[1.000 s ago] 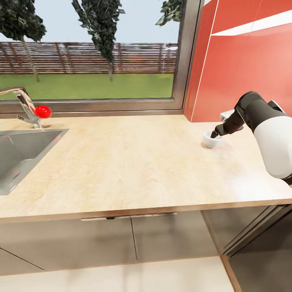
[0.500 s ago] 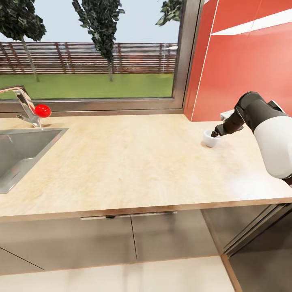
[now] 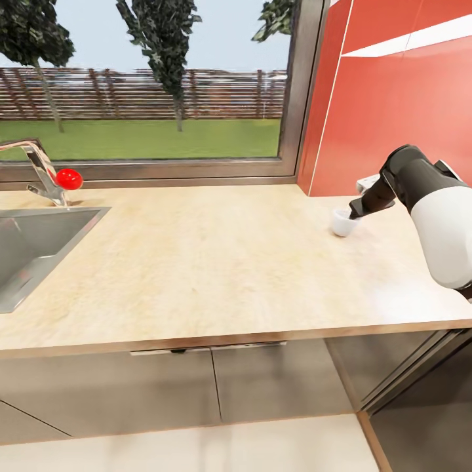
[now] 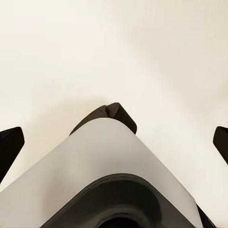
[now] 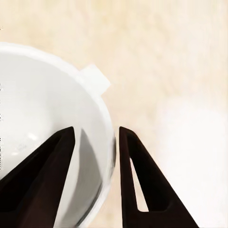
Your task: Set up a coffee station on the kitchen countertop: keep the coffee maker on the countertop, move the bottle of coffee from the kitchen shelf to the counter next to the coffee maker, place a paper coffee filter on top of the coffee maker, put the saucer next to the coffee maker with the coffee cup on the saucer, and place the electric kettle next to the coffee maker.
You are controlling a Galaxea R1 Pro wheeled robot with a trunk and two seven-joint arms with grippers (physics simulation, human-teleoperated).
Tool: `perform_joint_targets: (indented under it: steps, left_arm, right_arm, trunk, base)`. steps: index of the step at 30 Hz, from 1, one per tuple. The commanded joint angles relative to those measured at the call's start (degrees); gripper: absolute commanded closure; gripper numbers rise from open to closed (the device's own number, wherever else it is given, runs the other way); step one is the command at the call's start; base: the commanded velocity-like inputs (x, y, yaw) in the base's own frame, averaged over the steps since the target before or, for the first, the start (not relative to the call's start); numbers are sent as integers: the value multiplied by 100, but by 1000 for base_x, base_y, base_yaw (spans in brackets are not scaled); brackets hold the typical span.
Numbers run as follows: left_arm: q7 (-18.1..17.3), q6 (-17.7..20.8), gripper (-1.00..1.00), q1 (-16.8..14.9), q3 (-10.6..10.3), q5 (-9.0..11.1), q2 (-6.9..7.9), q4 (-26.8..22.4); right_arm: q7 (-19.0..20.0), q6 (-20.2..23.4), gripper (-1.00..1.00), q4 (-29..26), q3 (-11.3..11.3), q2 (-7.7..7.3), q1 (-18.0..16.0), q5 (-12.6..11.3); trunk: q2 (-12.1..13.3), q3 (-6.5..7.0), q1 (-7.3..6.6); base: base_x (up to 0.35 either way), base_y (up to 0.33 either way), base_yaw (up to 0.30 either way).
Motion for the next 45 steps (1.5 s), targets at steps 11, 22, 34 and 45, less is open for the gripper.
perform_joint_targets:
  steps: [11, 22, 34, 45]
  left_arm:
    - [-28, 16, -100, 1, 10, 32, -1, -5]
    - [-23, 20, -100, 1, 10, 32, -1, -5]
    - [-22, 26, -100, 1, 10, 32, -1, -5]
    - [-26, 26, -100, 1, 10, 32, -2, -5]
  right_arm:
    - [51, 68, 100, 102, -38, 3, 2, -31]
    - [57, 73, 100, 91, -38, 11, 2, -35]
    - [63, 74, 100, 65, -41, 12, 2, -38]
    - [133, 82, 100, 55, -41, 13, 2, -46]
  trunk:
    - [360, 157, -197]
    - [801, 354, -439]
    - [1282, 570, -702]
    - [1724, 767, -944]
  base:
    - [0, 0, 0]
    - [0, 0, 0]
    - [0, 0, 0]
    - [0, 0, 0]
